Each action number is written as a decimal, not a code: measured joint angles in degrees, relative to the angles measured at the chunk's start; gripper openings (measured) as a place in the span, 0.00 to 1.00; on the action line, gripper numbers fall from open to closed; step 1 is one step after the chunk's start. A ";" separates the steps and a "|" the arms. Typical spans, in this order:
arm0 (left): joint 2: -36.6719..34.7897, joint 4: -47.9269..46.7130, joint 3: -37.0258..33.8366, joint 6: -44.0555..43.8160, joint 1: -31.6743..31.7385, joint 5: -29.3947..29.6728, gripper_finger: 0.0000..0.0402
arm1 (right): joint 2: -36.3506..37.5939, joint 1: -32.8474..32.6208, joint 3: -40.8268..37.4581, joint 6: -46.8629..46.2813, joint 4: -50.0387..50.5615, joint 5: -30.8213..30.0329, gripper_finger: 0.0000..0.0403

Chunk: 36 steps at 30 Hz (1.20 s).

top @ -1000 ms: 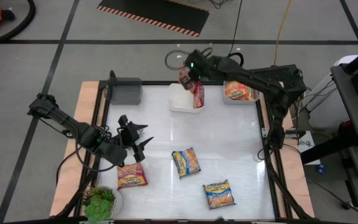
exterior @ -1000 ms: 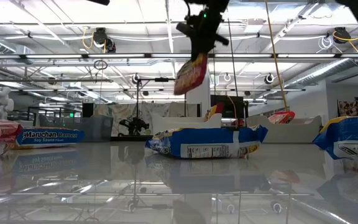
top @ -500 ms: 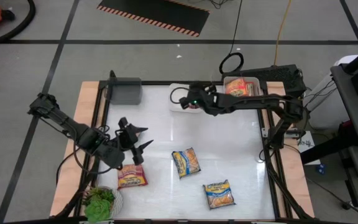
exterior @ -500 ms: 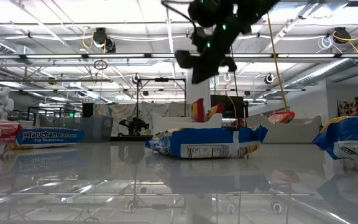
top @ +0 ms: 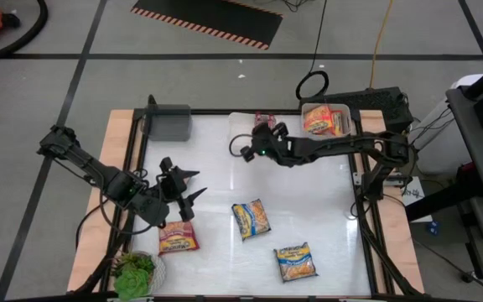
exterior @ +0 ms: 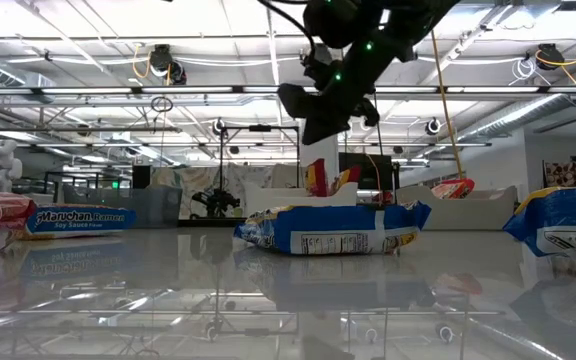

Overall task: Sort Maruchan noodles
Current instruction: Put the right red noodle pack into the white bin

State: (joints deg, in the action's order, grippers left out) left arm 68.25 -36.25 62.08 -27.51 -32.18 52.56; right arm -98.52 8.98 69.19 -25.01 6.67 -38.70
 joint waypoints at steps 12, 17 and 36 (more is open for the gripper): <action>0.00 -0.52 0.00 -2.16 3.11 -0.02 0.63 | 2.54 -8.98 0.00 -1.99 -1.09 -0.13 0.05; 0.00 -0.50 0.00 -2.21 3.32 -0.01 0.63 | 1.65 -10.84 0.02 -7.05 -7.68 -2.41 0.10; 0.00 -0.44 0.00 0.13 5.33 0.05 0.63 | -6.97 -11.70 0.02 -16.90 -18.60 -6.37 0.19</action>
State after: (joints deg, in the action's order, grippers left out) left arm 68.25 -36.69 62.08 -27.38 -26.85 52.60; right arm -105.49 -2.72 69.21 -41.91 -11.94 -45.07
